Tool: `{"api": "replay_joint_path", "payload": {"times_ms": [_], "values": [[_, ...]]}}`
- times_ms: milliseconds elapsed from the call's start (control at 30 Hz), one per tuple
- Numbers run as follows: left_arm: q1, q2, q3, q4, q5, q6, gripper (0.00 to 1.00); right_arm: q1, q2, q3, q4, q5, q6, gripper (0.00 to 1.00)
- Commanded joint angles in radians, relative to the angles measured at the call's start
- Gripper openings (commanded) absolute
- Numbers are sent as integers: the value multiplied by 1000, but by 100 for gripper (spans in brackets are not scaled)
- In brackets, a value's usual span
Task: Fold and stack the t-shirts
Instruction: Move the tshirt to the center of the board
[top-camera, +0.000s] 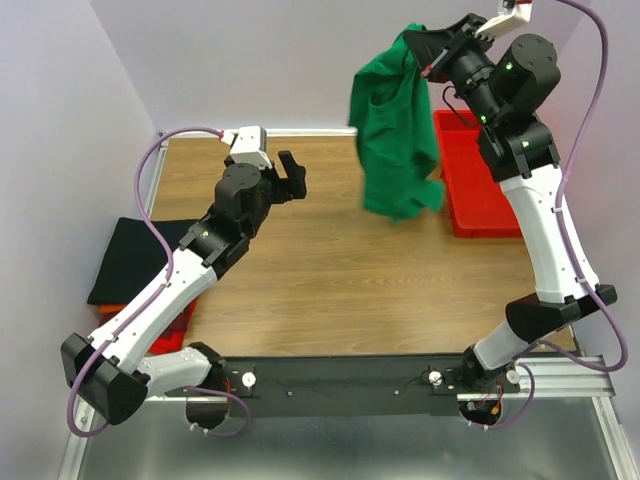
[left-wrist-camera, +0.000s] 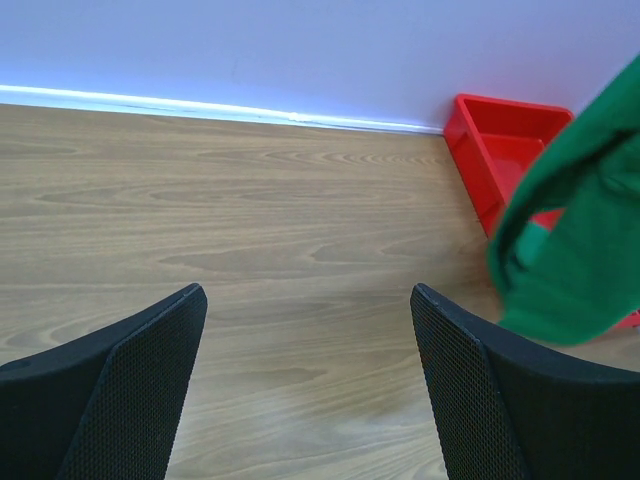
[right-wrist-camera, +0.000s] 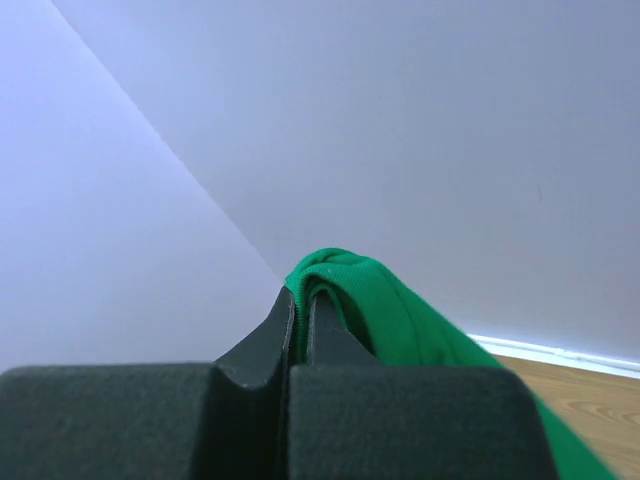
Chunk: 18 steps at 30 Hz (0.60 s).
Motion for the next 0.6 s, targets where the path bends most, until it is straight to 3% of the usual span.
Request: {"api": "replay_joint_path", "payload": {"times_ms": [0, 67, 200, 267, 333, 367, 467, 567], "values": [[13, -24, -11, 23, -31, -14, 90, 6, -18, 11, 22, -33, -2, 0], [17, -26, -16, 23, -34, -20, 90, 6, -50, -35, 25, 42, -18, 0], [23, -9, -19, 17, -22, -32, 90, 4, -122, -278, 22, 177, -42, 0], [26, 8, -19, 0, -22, -44, 90, -4, -159, -405, 20, 264, -32, 6], [30, 22, -20, -18, -32, -73, 90, -23, -216, -541, 19, 298, -1, 20], [34, 37, -23, -36, -37, -84, 91, -57, -233, -665, 14, 308, 39, 40], [51, 66, -58, -67, -45, -139, 90, -138, -265, -862, -18, 274, 103, 68], [68, 98, -100, -70, -11, -191, 90, -139, -247, -934, -45, 202, 87, 73]]}}
